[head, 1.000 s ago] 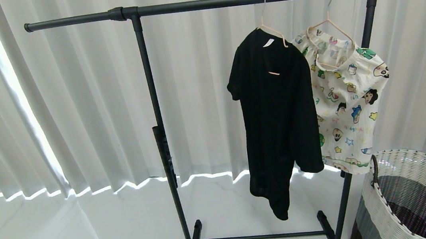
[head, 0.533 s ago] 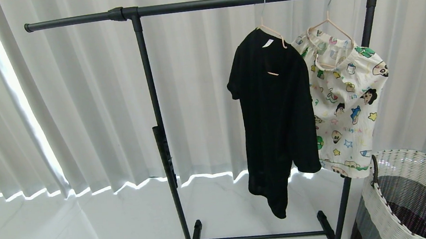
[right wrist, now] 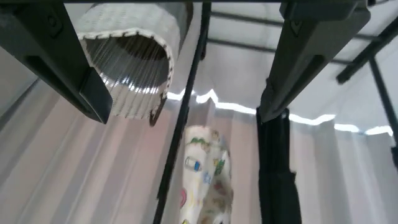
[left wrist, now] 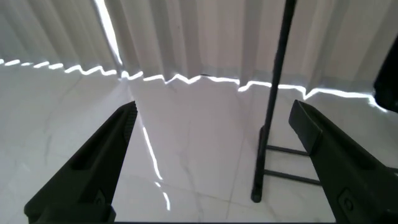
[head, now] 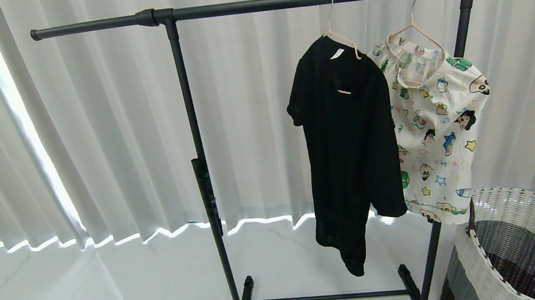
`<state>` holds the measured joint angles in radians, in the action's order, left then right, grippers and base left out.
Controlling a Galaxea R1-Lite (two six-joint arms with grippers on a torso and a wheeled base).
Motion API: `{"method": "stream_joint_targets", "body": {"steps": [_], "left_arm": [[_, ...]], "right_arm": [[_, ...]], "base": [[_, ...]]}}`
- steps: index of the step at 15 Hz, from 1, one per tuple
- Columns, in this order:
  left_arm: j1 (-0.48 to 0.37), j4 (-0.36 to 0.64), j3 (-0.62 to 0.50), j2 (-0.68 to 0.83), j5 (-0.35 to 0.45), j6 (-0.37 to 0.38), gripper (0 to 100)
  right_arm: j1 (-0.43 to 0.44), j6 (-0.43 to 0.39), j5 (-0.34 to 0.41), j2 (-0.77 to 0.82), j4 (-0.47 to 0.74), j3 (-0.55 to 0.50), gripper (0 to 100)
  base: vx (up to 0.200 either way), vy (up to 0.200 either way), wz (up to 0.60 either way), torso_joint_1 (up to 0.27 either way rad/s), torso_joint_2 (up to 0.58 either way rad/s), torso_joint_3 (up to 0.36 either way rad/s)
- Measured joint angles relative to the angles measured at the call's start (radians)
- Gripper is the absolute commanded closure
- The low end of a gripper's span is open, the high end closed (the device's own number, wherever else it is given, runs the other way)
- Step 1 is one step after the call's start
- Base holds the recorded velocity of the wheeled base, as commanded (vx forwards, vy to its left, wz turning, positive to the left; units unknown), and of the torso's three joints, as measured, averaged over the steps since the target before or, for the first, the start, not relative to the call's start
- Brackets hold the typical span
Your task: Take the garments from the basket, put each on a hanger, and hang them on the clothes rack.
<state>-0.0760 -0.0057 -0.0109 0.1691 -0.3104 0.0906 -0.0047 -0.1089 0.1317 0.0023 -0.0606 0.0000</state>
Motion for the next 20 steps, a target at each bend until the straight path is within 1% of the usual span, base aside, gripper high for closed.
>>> {"method": "stream_joint_targets", "body": {"steps": [1,3,4,5,7,8,9,11,12,13,14,16,20], "left_arm": [[0.017,-0.001,0.000,-0.036,-0.003,0.001,0],[0.054,-0.006,0.002,-0.107,0.004,0.000,0],[0.062,-0.006,0.004,-0.126,0.052,-0.002,0],[0.066,-0.007,0.006,-0.141,0.128,-0.011,0],[0.069,-0.006,0.008,-0.156,0.265,-0.074,0],[0.070,-0.002,0.009,-0.160,0.291,-0.089,0],[0.070,-0.002,0.009,-0.162,0.292,-0.091,0],[0.070,-0.002,0.010,-0.166,0.292,-0.093,0],[0.070,-0.002,0.010,-0.166,0.292,-0.093,0],[0.070,-0.002,0.010,-0.166,0.292,-0.093,0],[0.070,-0.002,0.010,-0.167,0.292,-0.093,0],[0.070,-0.002,0.010,-0.166,0.292,-0.093,0],[0.070,-0.002,0.011,-0.167,0.292,-0.093,0]], "right_arm": [[0.000,-0.002,-0.026,0.000,0.000,0.000,0],[0.000,-0.001,-0.118,0.000,0.000,0.000,0],[0.000,0.005,-0.136,0.000,-0.001,0.000,0],[0.000,0.010,-0.137,0.000,-0.001,0.000,0],[0.000,0.024,-0.132,0.000,-0.003,0.000,0],[0.000,0.036,-0.131,0.000,-0.003,0.000,0],[0.000,0.036,-0.137,0.000,-0.003,0.000,0],[0.000,0.025,-0.173,0.000,0.003,0.000,0],[0.000,0.029,-0.167,0.000,0.007,0.000,0],[0.000,0.047,-0.117,0.000,0.042,0.000,0],[0.000,0.066,-0.094,-0.001,0.061,0.000,0],[0.001,0.080,-0.093,-0.001,0.061,0.000,0],[0.002,0.081,-0.093,-0.001,0.061,0.000,0]], "base": [[0.000,0.000,0.00,0.000,0.00,0.000],[0.000,0.000,0.00,0.000,0.00,0.000],[0.000,0.000,0.00,0.000,0.00,0.000],[0.000,0.000,0.00,0.000,0.00,0.000],[0.000,0.000,0.00,0.000,0.00,0.000],[0.000,0.000,0.00,0.000,0.00,0.000],[0.000,0.000,0.00,0.000,0.00,0.000],[0.000,0.000,0.00,0.000,0.00,0.000],[0.000,0.000,0.00,0.000,0.00,0.000],[0.000,0.000,0.00,0.000,0.00,0.000],[0.000,0.000,0.00,0.000,0.00,0.000],[0.000,0.000,0.00,0.000,0.00,0.000],[0.000,0.000,0.00,0.000,0.00,0.000]]}}
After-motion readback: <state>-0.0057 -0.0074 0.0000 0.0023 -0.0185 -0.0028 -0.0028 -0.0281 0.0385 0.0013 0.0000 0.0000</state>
